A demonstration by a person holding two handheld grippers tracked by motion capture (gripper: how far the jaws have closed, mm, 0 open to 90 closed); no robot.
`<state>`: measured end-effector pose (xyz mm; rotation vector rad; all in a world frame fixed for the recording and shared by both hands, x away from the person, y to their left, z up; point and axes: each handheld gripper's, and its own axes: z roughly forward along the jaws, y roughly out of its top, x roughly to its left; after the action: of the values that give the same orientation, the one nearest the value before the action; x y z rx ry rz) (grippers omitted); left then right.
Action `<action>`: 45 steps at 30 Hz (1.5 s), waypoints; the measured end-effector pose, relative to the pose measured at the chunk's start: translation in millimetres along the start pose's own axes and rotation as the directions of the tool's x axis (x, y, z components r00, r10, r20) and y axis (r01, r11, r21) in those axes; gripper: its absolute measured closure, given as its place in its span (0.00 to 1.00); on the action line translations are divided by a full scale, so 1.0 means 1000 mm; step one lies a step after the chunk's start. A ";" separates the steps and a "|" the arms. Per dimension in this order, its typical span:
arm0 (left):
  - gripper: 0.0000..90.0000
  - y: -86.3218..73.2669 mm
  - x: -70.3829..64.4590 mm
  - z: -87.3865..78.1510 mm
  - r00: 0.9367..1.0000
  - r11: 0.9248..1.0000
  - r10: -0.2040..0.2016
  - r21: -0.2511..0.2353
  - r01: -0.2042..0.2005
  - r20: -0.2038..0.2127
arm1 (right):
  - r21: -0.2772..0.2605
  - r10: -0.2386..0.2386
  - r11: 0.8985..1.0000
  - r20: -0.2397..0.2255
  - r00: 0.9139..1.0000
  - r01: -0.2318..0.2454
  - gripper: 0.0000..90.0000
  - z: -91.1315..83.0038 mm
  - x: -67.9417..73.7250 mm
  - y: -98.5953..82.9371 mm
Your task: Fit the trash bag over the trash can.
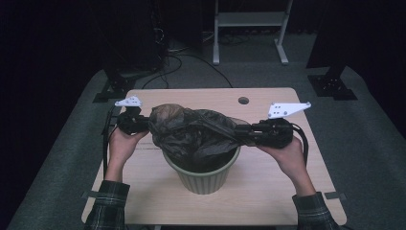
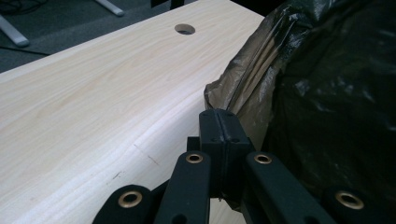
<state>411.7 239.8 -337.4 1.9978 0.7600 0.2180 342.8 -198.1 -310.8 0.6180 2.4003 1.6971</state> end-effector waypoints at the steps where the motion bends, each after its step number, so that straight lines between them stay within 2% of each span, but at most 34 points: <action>1: 1.00 0.000 0.000 0.000 1.000 1.000 -0.001 0.000 0.001 0.006 | -0.002 -0.006 1.000 -0.001 1.000 0.006 0.92 0.000 0.001 -0.001; 3: 1.00 0.000 0.000 -0.001 1.000 1.000 -0.003 0.000 0.003 0.008 | -0.008 -0.017 1.000 -0.010 1.000 0.017 0.99 -0.003 0.004 -0.003; 11: 1.00 0.000 -0.005 -0.006 1.000 1.000 0.009 0.000 -0.009 0.020 | -0.024 -0.047 0.999 -0.064 0.997 0.045 1.00 -0.012 0.026 -0.011; 12: 1.00 0.000 -0.005 -0.006 1.000 1.000 0.007 -0.001 -0.007 0.022 | -0.026 -0.055 0.998 -0.082 0.995 0.054 1.00 -0.013 0.035 -0.015; 15: 1.00 0.000 -0.007 -0.008 1.000 1.000 0.012 0.004 -0.013 0.022 | -0.015 -0.071 0.997 -0.114 0.991 0.070 1.00 -0.012 0.048 -0.022; 20: 1.00 -0.003 -0.009 -0.010 1.000 1.000 0.011 -0.002 -0.011 0.024 | 0.022 -0.083 0.996 -0.172 0.982 0.089 1.00 -0.003 0.068 -0.038; 29: 1.00 -0.012 -0.005 -0.014 1.000 1.000 -0.007 -0.010 0.007 0.023 | 0.105 -0.079 0.989 -0.256 0.963 0.109 1.00 0.027 0.087 -0.061; 33: 1.00 -0.016 -0.004 -0.012 1.000 1.000 -0.014 -0.002 0.014 0.023 | 0.153 -0.074 0.981 -0.272 0.959 0.119 1.00 0.041 0.093 -0.069; 39: 1.00 -0.022 -0.001 -0.008 1.000 1.000 -0.020 0.020 0.020 0.012 | 0.230 -0.068 0.965 -0.252 0.965 0.129 1.00 0.053 0.091 -0.084; 45: 1.00 -0.024 -0.001 -0.001 0.999 0.999 -0.027 0.031 0.027 0.017 | 0.248 -0.043 0.963 -0.238 0.970 0.104 1.00 0.053 0.084 -0.094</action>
<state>400.4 249.0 -356.6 2.0144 0.7828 0.1735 261.5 -144.3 -407.0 0.3711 2.7988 1.5120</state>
